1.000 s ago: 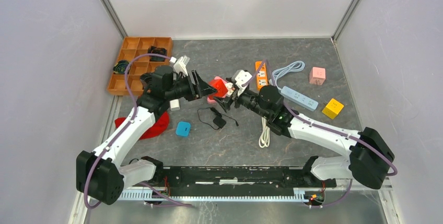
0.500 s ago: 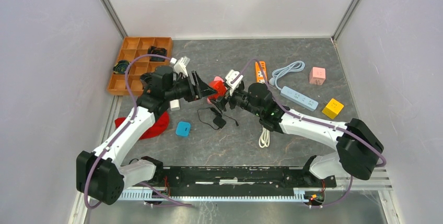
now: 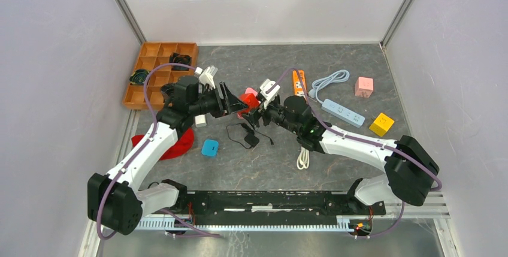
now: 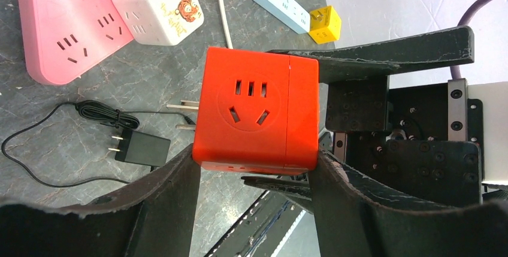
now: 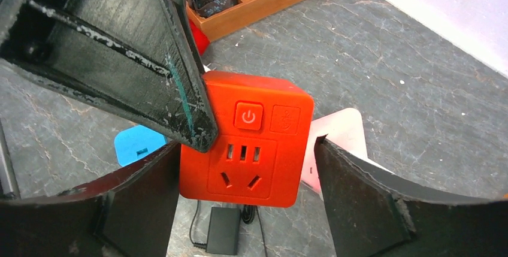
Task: Insert the plug
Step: Pick up the plug from the center of the board, then insert the plug into the socket.
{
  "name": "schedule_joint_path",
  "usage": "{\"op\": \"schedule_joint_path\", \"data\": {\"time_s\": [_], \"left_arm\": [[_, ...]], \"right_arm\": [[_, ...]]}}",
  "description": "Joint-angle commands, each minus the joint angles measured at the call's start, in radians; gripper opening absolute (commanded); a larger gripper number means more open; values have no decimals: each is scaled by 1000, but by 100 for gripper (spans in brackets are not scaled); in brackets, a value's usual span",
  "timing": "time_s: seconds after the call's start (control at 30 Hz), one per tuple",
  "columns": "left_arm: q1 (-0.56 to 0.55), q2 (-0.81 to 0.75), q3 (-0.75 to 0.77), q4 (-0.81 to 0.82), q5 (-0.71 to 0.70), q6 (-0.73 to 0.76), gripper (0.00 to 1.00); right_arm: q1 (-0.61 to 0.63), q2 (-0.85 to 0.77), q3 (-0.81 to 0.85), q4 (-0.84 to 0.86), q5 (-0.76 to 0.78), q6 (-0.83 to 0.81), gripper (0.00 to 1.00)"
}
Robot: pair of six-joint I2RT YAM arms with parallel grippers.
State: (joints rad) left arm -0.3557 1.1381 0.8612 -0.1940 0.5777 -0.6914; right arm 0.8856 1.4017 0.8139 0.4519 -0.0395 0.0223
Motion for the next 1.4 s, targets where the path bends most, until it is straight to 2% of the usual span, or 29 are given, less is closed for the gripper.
{"op": "schedule_joint_path", "data": {"time_s": [0.0, 0.07, 0.13, 0.2, 0.27, 0.37, 0.4, 0.53, 0.7, 0.9, 1.03, 1.37], "left_arm": [[-1, -10, 30, 19, 12, 12, 22], [0, -9, 28, 17, 11, 13, 22], [0, -8, 27, 17, 10, 15, 23], [1, -4, 30, 11, 2, 25, 27], [3, 2, 43, -27, -54, 61, 42], [29, 25, 85, -145, -187, 132, 80], [46, 37, 99, -169, -198, 144, 86], [118, 67, 118, -182, -155, 156, 99], [194, 96, 106, -176, -163, 153, 100], [285, 54, 6, -138, -192, 127, 100], [291, 26, -38, -147, -256, 168, 100], [291, -12, -108, -160, -354, 218, 100]], "right_arm": [[3, -25, -8, 76, 27, 44, 80], [3, -25, -12, 87, 19, 53, 67], [3, -21, -13, 88, 23, 65, 49], [2, -21, -15, 88, 33, 78, 37], [2, -17, -10, 77, 58, 98, 33], [2, 7, 23, 9, 112, 132, 32], [3, 17, 39, -16, 136, 147, 32], [4, 62, 84, -106, 206, 196, 33], [7, 114, 134, -164, 281, 249, 33], [17, 201, 231, -260, 343, 297, 32], [24, 248, 281, -289, 359, 336, 32], [25, 426, 546, -570, 411, 437, 33]]}}
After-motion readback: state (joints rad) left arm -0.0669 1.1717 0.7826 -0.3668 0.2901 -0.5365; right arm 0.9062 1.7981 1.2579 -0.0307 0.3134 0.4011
